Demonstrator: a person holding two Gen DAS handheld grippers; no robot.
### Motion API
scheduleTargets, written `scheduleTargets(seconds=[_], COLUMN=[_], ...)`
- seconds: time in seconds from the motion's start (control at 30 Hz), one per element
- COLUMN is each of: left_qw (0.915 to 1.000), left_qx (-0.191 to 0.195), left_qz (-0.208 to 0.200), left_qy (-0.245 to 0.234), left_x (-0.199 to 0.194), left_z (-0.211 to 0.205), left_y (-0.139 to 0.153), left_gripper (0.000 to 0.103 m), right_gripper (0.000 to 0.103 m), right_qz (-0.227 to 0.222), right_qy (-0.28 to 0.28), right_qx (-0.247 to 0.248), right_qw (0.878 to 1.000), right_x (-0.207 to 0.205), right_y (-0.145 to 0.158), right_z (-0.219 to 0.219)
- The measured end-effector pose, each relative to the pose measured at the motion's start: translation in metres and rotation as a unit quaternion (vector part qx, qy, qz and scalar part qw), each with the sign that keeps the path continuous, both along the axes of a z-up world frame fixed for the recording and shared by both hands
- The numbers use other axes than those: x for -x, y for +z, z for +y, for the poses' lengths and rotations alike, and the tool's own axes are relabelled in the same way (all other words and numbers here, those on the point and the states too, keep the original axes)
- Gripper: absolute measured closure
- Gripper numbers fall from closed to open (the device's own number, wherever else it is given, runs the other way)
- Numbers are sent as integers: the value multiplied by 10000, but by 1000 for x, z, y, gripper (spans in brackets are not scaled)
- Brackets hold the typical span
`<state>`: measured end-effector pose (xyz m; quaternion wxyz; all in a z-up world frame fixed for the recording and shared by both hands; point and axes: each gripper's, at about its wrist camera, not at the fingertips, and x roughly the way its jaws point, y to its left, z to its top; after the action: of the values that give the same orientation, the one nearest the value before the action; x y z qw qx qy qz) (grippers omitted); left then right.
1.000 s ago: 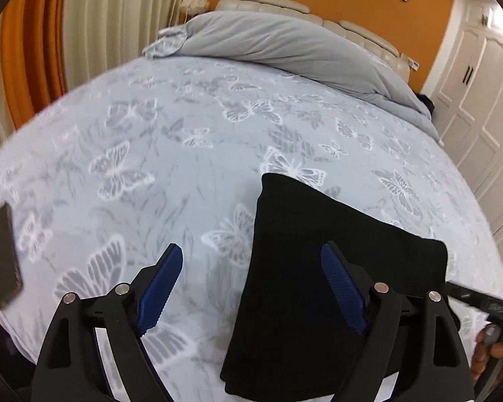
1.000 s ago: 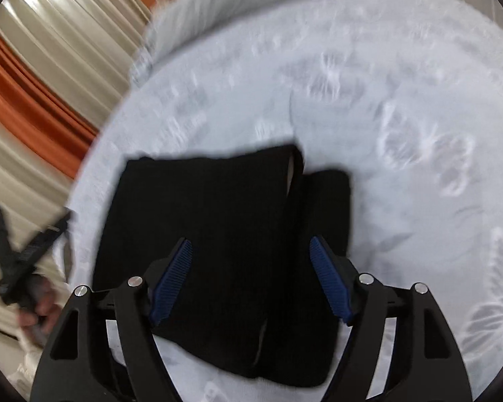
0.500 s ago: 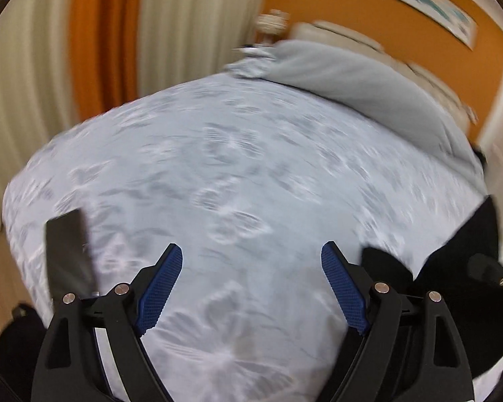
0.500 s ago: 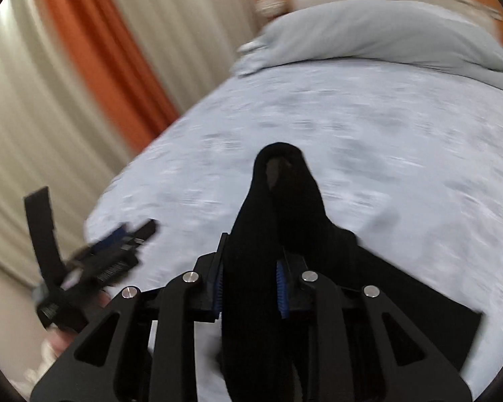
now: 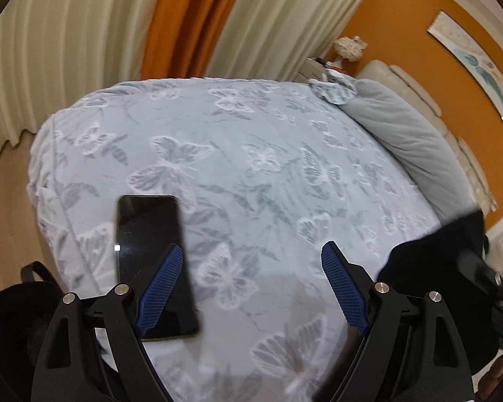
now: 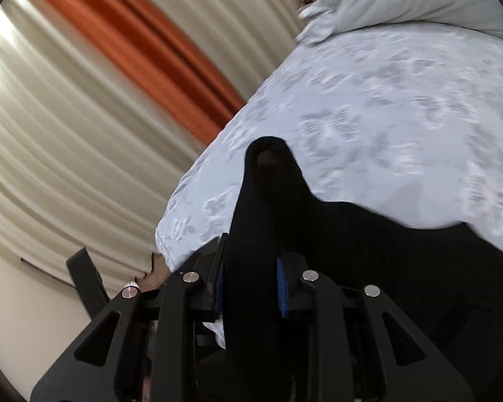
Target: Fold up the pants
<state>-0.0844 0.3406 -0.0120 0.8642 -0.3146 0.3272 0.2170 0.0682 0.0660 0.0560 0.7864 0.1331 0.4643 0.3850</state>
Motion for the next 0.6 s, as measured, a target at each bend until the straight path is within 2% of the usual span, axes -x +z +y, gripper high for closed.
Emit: scheduleTargets(seconds=[0.03, 0.07, 0.13, 0.23, 0.27, 0.3, 0.33, 0.4, 0.43, 0.47, 0.5, 0.57, 0.6], left_qw=[9999, 9995, 9974, 9883, 9832, 9784, 9727, 9651, 9604, 9565, 9539, 9482, 9460], left_qx=[-56, -103, -154, -86, -49, -3, 41, 82, 75, 53, 16, -215, -358], left_qz=[-10, -5, -9, 26, 59, 82, 117, 194, 267, 323, 356, 432, 463], left_qy=[-158, -292, -701, -1520, -1825, -2066, -2315, -2609, -2773, -2899, -2978, -3140, -3187], left_x=[-4, -7, -15, -31, -38, -43, -49, -57, -62, -66, -68, -73, -75], left_z=[-10, -18, -44, -94, -113, -130, -151, -181, -198, -215, -227, -256, -267], left_y=[2, 3, 4, -1, -3, -5, -9, -17, -21, -25, -28, -34, -36], left_gripper=[21, 21, 21, 20, 20, 19, 19, 19, 19, 19, 19, 19, 19], right_gripper=[80, 80, 80, 80, 79, 78, 74, 64, 58, 58, 58, 61, 63], right_qz=[-52, -109, -134, 365, 502, 698, 869, 928, 881, 668, 196, -262, -339], right_qy=[-150, -426, -966, -1854, -2071, -2367, -2561, -2604, -2680, -2796, -2799, -2446, -2257], right_qx=[-42, -70, 68, 385, 646, 1215, 1540, 701, 618, 683, 779, 696, 630], right_qw=[9999, 9990, 9952, 9812, 9749, 9614, 9504, 9585, 9574, 9554, 9567, 9668, 9716], right_x=[2, 6, 14, 24, 25, 27, 29, 40, 44, 48, 54, 61, 62], right_y=[2, 2, -10, -69, -89, -118, -140, -146, -141, -130, -111, -87, -82], right_z=[-29, -77, -150, -256, -277, -301, -319, -339, -342, -342, -336, -319, -312])
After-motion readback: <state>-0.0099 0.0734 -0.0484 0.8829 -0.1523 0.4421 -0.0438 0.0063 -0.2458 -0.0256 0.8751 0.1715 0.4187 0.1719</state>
